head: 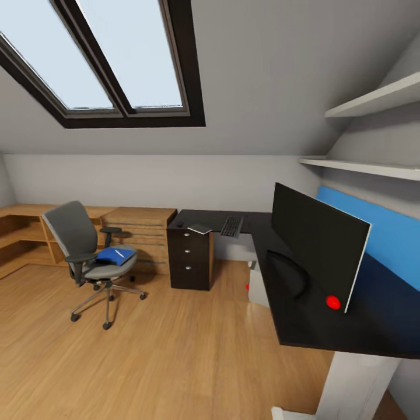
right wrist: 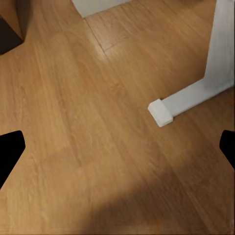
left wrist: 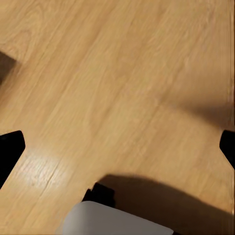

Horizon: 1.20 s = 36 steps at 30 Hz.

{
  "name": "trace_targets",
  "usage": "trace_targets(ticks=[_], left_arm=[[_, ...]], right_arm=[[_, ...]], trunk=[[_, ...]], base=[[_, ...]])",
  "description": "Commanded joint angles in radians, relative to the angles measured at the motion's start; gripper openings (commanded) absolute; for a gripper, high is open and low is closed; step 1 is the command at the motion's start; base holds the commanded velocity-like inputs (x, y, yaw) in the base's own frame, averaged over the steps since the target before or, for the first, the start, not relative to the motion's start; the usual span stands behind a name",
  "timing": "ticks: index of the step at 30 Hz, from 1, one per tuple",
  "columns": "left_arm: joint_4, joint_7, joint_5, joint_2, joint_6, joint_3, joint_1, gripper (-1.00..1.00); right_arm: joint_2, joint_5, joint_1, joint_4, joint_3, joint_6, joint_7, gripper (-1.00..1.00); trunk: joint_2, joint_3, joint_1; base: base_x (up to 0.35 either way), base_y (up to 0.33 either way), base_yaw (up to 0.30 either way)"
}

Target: In the bedroom, organize the workspace by keeping the computer under the desk, ensuring the monitor is on the desk, placing the keyboard on the desk next to the monitor, placing the mouse on the desk next to the keyboard, moving the folder from the swivel chair onto the desk next to the mouse, stacking the notebook on top of the folder with the pen on top of the notebook, and positioning the swivel chair next to the desk.

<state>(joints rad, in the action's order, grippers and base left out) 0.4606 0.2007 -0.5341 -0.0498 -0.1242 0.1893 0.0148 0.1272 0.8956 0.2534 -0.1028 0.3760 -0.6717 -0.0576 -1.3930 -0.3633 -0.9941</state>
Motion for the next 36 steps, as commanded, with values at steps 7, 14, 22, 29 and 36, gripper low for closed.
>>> trace_targets(ticks=[7, 14, 22, 29, 36], left_arm=[[0.003, 0.008, -0.009, -0.002, -0.003, 0.009, 0.001, 1.0], [0.003, 0.008, -0.01, -0.002, -0.003, 0.007, 0.001, 1.0], [0.003, 0.008, -0.01, -0.002, -0.003, 0.007, 0.001, 1.0], [0.001, 0.009, -0.012, -0.003, -0.003, 0.004, 0.001, 1.0], [0.001, 0.009, -0.012, -0.002, -0.003, 0.005, 0.001, 1.0]], right_arm=[[0.0, 0.003, 0.001, 0.0, 0.014, -0.002, -0.006, 1.0], [0.0, 0.003, 0.001, 0.0, 0.015, -0.002, -0.006, 1.0], [0.001, 0.005, 0.001, 0.0, 0.015, -0.002, -0.007, 1.0], [-0.002, 0.005, 0.001, -0.001, 0.014, -0.002, -0.007, 1.0], [-0.002, 0.005, 0.001, 0.0, 0.014, -0.002, -0.007, 1.0]], trunk=[[-0.001, -0.001, 0.0], [-0.001, -0.001, 0.0], [-0.001, -0.001, 0.0], [-0.001, -0.001, 0.0], [-0.001, -0.001, 0.0]], base=[[-0.001, -0.336, -0.261], [-0.019, -0.23, -0.263], [-0.196, -0.199, -0.066], [-0.092, -0.075, -0.001], [-0.051, -0.106, 0.0]])
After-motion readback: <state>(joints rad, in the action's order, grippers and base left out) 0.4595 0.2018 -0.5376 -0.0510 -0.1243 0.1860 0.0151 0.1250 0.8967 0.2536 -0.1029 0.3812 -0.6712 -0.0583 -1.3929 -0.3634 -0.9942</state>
